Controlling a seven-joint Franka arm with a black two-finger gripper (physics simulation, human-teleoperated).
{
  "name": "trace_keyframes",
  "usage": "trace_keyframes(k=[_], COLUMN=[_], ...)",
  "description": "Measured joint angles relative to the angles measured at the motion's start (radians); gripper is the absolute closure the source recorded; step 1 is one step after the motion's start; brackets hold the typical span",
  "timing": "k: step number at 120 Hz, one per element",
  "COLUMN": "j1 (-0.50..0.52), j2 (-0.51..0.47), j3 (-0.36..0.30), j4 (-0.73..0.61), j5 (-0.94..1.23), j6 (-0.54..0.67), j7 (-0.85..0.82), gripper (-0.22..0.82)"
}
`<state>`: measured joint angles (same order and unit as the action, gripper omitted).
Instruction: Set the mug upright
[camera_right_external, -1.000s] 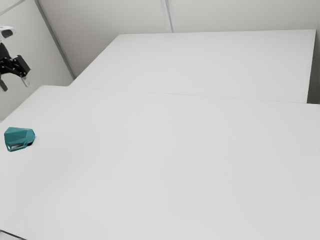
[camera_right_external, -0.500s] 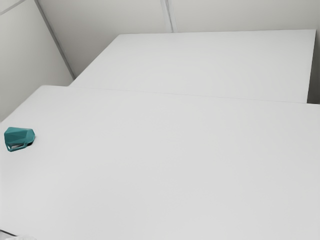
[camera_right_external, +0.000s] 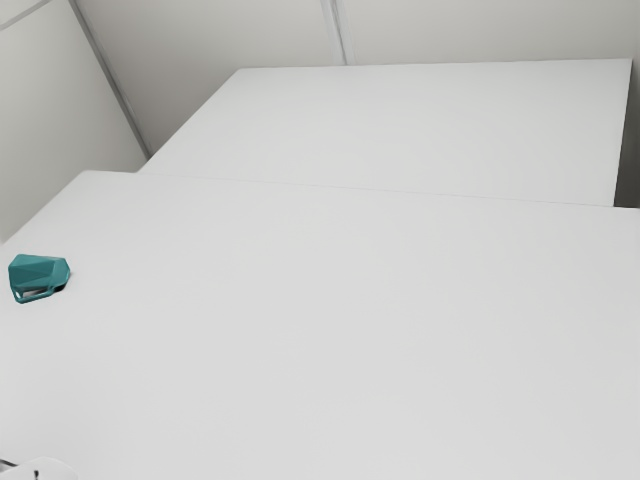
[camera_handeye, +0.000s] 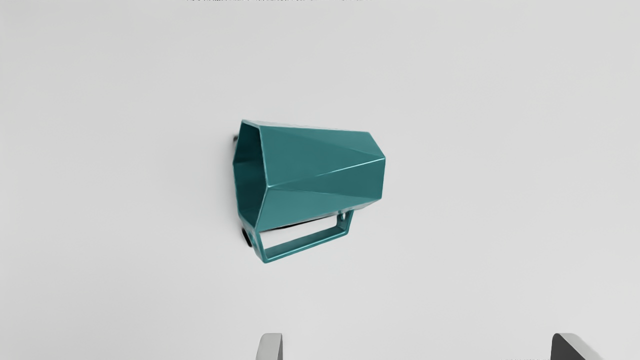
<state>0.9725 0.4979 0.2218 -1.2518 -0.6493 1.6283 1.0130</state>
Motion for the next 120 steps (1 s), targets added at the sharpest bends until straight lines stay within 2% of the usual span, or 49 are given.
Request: trace_keyframes(k=[24, 37, 60, 76, 104, 120], j1=[0.021, 0.021, 0.017, 0.019, 0.020, 0.018], j2=[0.071, 0.131, 0.243, 0.289, 0.306, 0.365], j3=[0.041, 0.065, 0.068, 0.074, 0.086, 0.095], j4=[0.013, 0.064, 0.184, 0.227, 0.249, 0.330], j5=[-0.059, -0.073, -0.096, -0.145, -0.181, -0.186], j6=[0.003, -0.021, -0.051, -0.099, -0.209, -0.239], j7=[0.122, 0.154, 0.193, 0.205, 0.172, 0.151], gripper=[0.02, 0.02, 0.02, 0.02, 0.02, 0.02])
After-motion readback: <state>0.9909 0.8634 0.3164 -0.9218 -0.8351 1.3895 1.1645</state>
